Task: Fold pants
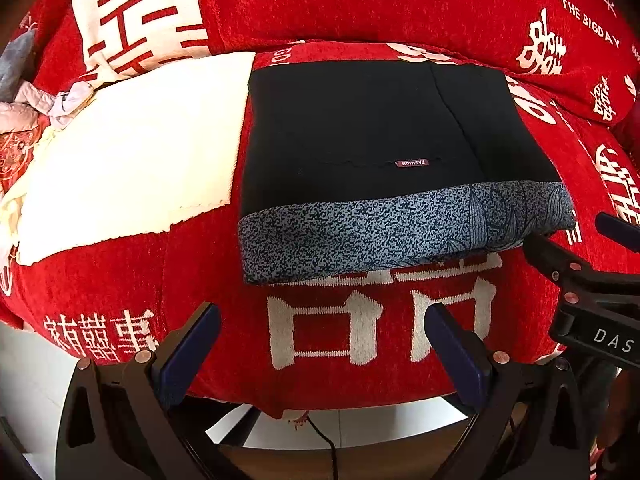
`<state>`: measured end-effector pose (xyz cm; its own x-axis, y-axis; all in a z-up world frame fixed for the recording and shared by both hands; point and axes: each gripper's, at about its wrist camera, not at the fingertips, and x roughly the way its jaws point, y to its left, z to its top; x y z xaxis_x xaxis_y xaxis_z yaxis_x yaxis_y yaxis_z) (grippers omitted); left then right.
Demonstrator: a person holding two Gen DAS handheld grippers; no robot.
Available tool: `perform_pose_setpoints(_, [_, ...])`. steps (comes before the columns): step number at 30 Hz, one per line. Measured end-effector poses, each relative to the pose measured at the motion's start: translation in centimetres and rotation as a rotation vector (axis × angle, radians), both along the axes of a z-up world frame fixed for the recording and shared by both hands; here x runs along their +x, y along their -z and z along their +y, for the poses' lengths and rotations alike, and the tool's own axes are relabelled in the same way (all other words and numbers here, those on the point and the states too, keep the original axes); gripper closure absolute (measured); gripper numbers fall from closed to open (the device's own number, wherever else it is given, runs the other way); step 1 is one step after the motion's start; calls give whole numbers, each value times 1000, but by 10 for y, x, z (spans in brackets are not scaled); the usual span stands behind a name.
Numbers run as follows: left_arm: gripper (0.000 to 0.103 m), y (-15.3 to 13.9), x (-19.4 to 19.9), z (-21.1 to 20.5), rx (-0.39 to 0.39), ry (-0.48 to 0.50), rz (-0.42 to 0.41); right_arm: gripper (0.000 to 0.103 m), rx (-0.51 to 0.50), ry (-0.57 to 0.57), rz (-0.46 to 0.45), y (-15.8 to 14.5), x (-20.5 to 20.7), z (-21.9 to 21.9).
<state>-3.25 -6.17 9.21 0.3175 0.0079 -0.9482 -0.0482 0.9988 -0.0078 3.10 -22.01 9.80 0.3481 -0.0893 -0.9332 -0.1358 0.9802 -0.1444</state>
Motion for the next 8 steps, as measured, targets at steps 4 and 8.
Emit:
perform_pose_setpoints(4, [1, 2, -8, 0, 14, -2, -13, 0, -7, 1, -5, 2, -6, 0])
perform_pose_setpoints(8, [1, 15, -19, 1, 28, -5, -18, 0, -19, 1, -7, 11, -20, -3])
